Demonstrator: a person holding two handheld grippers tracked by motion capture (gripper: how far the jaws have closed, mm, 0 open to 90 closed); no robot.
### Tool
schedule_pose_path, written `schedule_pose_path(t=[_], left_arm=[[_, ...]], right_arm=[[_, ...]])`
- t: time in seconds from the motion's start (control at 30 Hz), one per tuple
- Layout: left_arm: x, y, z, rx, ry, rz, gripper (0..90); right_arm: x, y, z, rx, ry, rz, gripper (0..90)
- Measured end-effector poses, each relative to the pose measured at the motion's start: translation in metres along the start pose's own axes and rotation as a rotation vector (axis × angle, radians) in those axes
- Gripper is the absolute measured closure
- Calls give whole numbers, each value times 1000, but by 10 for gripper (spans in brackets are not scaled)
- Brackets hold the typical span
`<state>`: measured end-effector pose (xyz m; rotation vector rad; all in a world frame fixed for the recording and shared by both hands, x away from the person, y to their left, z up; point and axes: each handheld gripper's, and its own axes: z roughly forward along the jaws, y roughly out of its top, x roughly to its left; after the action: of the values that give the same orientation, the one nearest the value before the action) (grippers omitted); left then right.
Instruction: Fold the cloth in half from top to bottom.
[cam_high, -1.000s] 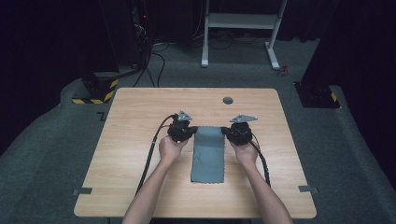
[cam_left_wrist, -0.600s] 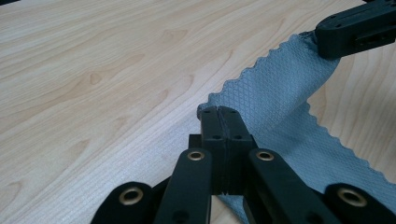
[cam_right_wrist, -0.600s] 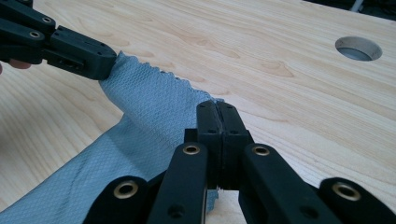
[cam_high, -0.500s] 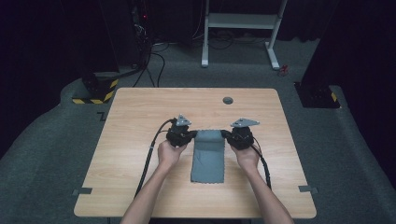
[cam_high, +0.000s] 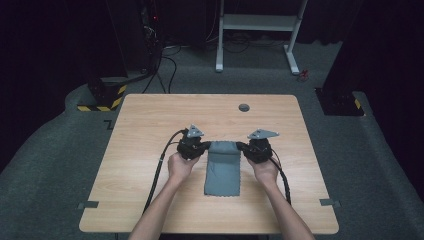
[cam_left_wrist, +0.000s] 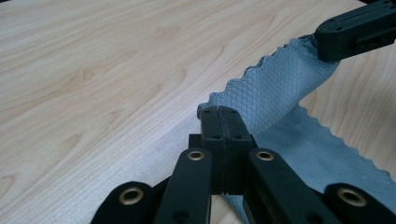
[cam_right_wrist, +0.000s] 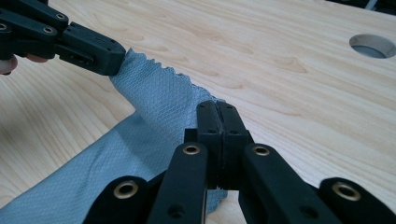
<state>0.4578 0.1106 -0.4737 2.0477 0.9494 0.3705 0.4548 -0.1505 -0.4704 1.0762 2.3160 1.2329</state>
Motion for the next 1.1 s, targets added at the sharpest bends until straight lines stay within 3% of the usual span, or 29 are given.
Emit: schedule_pose_path(t=[0.13, 0.37, 0.87, 1.1], left_arm=[[0, -1, -1, -7, -5, -15, 900], [-2, -2, -5, -11, -8, 2, 900], [-11, -11, -8, -10, -44, 5, 900], [-14, -22, -6, -3, -52, -1, 900]], right_arm=[[0, -2, 1, 5, 8, 8, 897], [4, -3, -2, 1, 14, -17, 898], [5, -17, -7, -1, 38, -7, 898], [7, -26, -6, 13, 51, -5, 898]])
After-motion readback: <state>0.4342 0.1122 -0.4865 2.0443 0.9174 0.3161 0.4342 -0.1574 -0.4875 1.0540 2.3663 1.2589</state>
